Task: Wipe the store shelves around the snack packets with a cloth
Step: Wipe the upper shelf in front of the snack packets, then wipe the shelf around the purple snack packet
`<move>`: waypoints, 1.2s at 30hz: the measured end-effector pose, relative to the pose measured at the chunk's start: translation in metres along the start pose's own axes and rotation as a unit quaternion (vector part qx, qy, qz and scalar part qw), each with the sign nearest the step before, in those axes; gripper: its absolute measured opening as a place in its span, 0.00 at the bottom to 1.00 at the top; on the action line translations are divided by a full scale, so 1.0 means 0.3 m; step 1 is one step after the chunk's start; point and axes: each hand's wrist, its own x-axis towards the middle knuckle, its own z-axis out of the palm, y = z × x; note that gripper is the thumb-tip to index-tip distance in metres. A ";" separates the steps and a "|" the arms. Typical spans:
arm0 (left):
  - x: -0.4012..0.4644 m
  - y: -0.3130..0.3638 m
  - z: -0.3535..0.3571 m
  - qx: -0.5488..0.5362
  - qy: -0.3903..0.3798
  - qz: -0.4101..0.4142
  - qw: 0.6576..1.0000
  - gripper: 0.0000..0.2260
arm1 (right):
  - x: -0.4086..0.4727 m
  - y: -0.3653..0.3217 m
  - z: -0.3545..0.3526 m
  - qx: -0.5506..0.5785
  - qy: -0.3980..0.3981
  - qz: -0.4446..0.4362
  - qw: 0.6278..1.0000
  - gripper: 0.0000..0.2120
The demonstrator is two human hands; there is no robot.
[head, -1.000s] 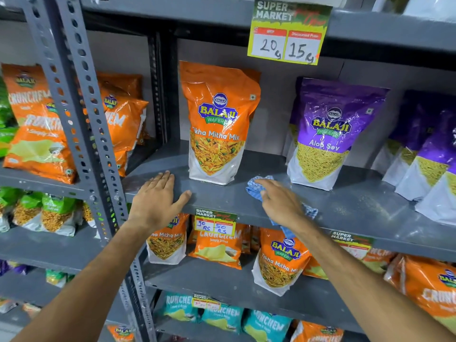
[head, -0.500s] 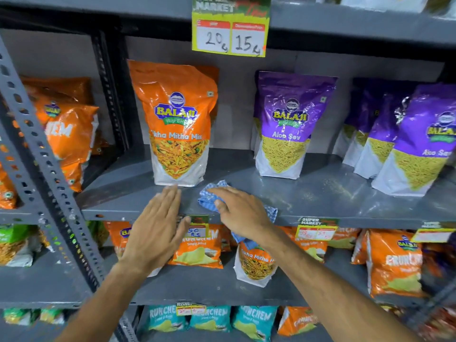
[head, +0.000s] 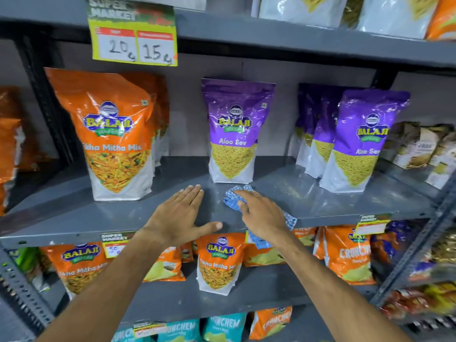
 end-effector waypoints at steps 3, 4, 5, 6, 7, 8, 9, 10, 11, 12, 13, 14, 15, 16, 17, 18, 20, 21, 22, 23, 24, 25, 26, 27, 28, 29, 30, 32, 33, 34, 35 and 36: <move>0.044 0.034 0.014 -0.004 -0.027 0.000 1.000 0.56 | -0.004 0.099 -0.029 0.005 -0.002 0.009 1.000 0.19; 0.055 0.041 0.024 -0.008 -0.033 -0.003 0.999 0.58 | 0.000 0.129 -0.043 0.044 0.002 0.005 0.999 0.19; 0.064 0.045 0.034 -0.012 -0.037 -0.006 0.999 0.59 | 0.002 0.154 -0.064 0.119 0.010 0.000 0.993 0.18; 0.069 0.050 0.041 -0.016 -0.040 -0.012 0.999 0.60 | 0.007 0.185 -0.091 0.202 0.019 -0.002 0.979 0.17; 0.075 0.052 0.047 -0.019 -0.040 -0.017 0.999 0.60 | 0.018 0.213 -0.130 0.265 0.040 -0.004 0.963 0.17; 0.078 0.053 0.049 -0.021 -0.038 -0.023 0.999 0.60 | 0.048 0.255 -0.165 0.302 0.074 -0.003 0.951 0.17; 0.079 0.054 0.051 -0.025 -0.038 -0.027 0.999 0.60 | 0.087 0.299 -0.199 0.311 0.104 0.010 0.945 0.17; 0.078 0.056 0.051 -0.026 -0.037 -0.028 0.999 0.60 | 0.136 0.351 -0.222 0.312 0.126 0.030 0.941 0.17; 0.077 0.057 0.051 -0.024 -0.035 -0.030 0.999 0.60 | 0.184 0.392 -0.236 0.301 0.134 0.053 0.943 0.17; 0.075 0.057 0.052 -0.023 -0.033 -0.031 0.999 0.60 | 0.237 0.425 -0.242 0.294 0.132 0.068 0.944 0.16; 0.075 0.058 0.052 -0.023 -0.031 -0.033 0.999 0.61 | 0.289 0.454 -0.232 0.269 0.124 0.084 0.951 0.17; 0.074 0.059 0.051 -0.022 -0.030 -0.034 0.999 0.61 | 0.345 0.484 -0.212 0.237 0.106 0.102 0.960 0.17; 0.074 0.059 0.050 -0.021 -0.029 -0.036 0.999 0.61 | 0.385 0.494 -0.197 0.200 0.075 0.122 0.969 0.17; 0.073 0.059 0.049 -0.020 -0.029 -0.038 0.999 0.60 | 0.452 0.524 -0.159 0.170 0.036 0.135 0.976 0.18; 0.073 0.060 0.048 -0.018 -0.028 -0.039 0.999 0.60 | 0.523 0.565 -0.120 0.134 -0.002 0.135 0.982 0.18; 0.074 0.060 0.048 -0.015 -0.027 -0.041 0.999 0.59 | 0.617 0.621 -0.068 0.110 -0.026 0.135 0.984 0.19; 0.074 0.061 0.047 -0.016 -0.028 -0.045 0.998 0.59 | 0.834 0.752 0.062 0.074 -0.054 0.123 0.988 0.21; 0.073 0.062 0.048 -0.022 -0.031 -0.050 0.998 0.59 | 0.916 0.778 0.115 0.069 -0.072 0.091 0.991 0.18; 0.072 0.063 0.049 -0.025 -0.032 -0.054 0.998 0.59 | 0.961 0.759 0.133 0.078 -0.080 0.059 0.992 0.17; 0.072 0.064 0.048 -0.024 -0.032 -0.057 0.998 0.59 | 0.953 0.699 0.120 0.074 -0.092 0.033 0.992 0.18; 0.071 0.066 0.046 -0.022 -0.031 -0.059 0.998 0.58 | 0.916 0.619 0.078 0.073 -0.093 0.010 0.993 0.19; 0.072 0.067 0.045 -0.020 -0.030 -0.059 0.998 0.58 | 0.884 0.555 0.041 0.062 -0.090 -0.008 0.994 0.19; 0.074 0.068 0.042 -0.019 -0.029 -0.058 0.998 0.58 | 0.903 0.547 0.048 0.053 -0.091 -0.020 0.994 0.19; 0.074 0.071 0.040 -0.017 -0.031 -0.060 0.998 0.57 | 0.908 0.533 0.043 0.037 -0.089 -0.030 0.995 0.20; 0.075 0.071 0.036 -0.015 -0.032 -0.061 0.998 0.56 | 0.925 0.538 0.049 0.031 -0.092 -0.033 0.995 0.20; 0.077 0.068 0.031 -0.015 -0.031 -0.060 0.998 0.56 | 0.919 0.531 0.044 0.020 -0.089 -0.030 0.995 0.20; 0.077 0.067 0.029 -0.016 -0.032 -0.061 0.998 0.56 | 0.920 0.535 0.048 0.024 -0.086 -0.037 0.995 0.20; 0.077 0.069 0.029 -0.015 -0.036 -0.061 0.997 0.56 | 0.889 0.538 0.047 0.036 -0.086 -0.049 0.994 0.19; 0.075 0.068 0.032 -0.014 -0.037 -0.062 0.997 0.56 | 0.860 0.531 0.040 0.038 -0.086 -0.052 0.994 0.19; 0.075 0.069 0.032 -0.013 -0.042 -0.062 0.997 0.57 | 0.827 0.529 0.036 0.038 -0.089 -0.047 0.994 0.19; 0.075 0.070 0.035 -0.013 -0.049 -0.062 0.997 0.57 | 0.784 0.523 0.024 0.032 -0.091 -0.039 0.995 0.19; 0.076 0.070 0.036 -0.013 -0.053 -0.063 0.997 0.57 | 0.747 0.521 0.015 0.032 -0.088 -0.037 0.995 0.19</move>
